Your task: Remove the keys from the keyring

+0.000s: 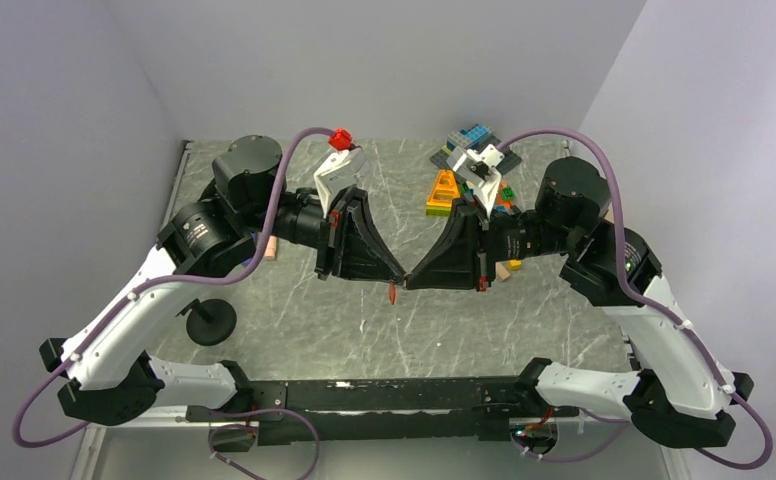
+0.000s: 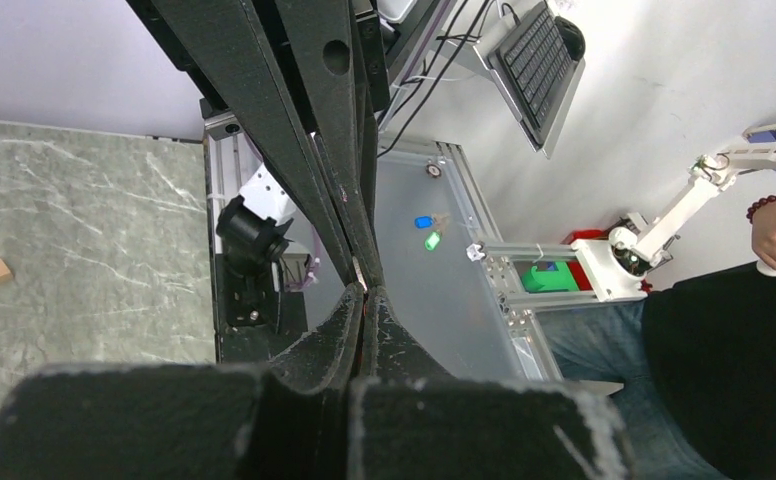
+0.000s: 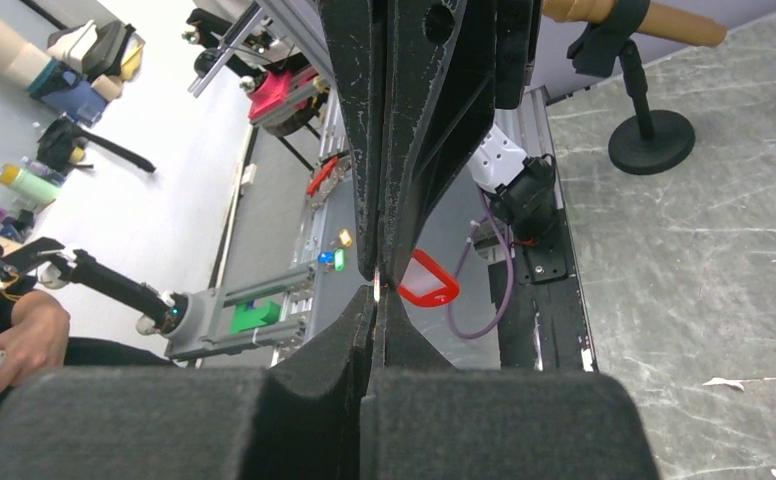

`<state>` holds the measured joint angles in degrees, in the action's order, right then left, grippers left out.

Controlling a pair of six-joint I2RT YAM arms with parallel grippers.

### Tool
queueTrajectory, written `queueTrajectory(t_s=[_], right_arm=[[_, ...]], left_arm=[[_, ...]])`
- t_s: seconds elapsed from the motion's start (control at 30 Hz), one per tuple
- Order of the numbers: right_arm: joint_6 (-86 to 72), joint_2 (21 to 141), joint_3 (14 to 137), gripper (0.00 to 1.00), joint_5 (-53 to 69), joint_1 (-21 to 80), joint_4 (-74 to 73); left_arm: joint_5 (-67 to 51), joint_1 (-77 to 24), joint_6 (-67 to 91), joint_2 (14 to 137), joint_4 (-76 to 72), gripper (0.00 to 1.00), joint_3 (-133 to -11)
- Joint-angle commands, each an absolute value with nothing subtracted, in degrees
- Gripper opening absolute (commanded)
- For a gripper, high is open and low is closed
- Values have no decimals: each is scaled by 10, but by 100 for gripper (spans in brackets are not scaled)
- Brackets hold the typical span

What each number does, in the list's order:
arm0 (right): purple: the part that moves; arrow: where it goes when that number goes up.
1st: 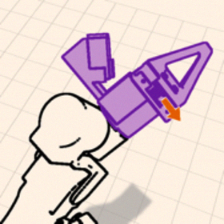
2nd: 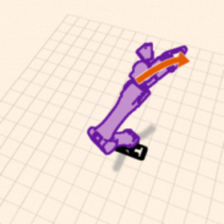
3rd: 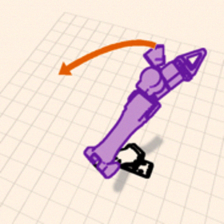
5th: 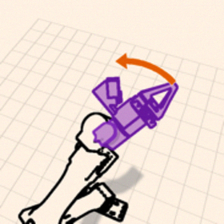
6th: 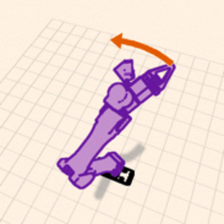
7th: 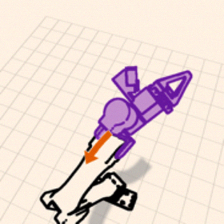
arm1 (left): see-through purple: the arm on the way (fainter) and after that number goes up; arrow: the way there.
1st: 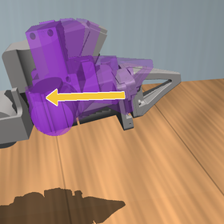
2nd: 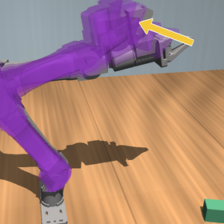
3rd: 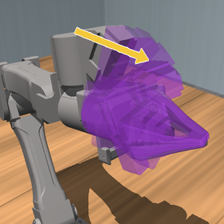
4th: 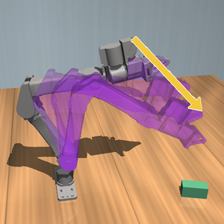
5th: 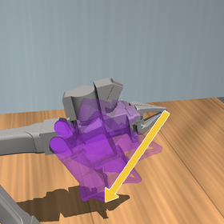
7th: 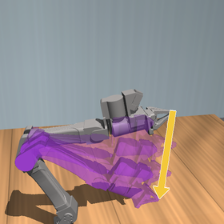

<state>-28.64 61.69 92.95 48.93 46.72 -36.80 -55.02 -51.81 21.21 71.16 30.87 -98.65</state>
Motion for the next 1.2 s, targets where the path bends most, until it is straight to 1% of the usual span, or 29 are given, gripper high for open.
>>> queueTrajectory(t_s=[0.0,0.27,0.43,0.83,1.03,1.17], right_arm=[[-287,645,950,0,435,469,-282],[-276,654,958,0,425,472,-291],[-264,644,957,0,381,471,-295],[-243,653,974,0,321,472,-299],[-240,660,973,0,314,477,-282],[-245,655,962,0,297,476,-248]], left_arm=[[-573,-529,213,735,302,0,-979],[-569,-529,221,735,286,0,-969],[-522,-521,204,731,316,0,-981],[-421,-517,305,715,220,0,-943],[-403,-517,335,720,192,0,-942],[-388,-517,375,704,123,0,-903]])
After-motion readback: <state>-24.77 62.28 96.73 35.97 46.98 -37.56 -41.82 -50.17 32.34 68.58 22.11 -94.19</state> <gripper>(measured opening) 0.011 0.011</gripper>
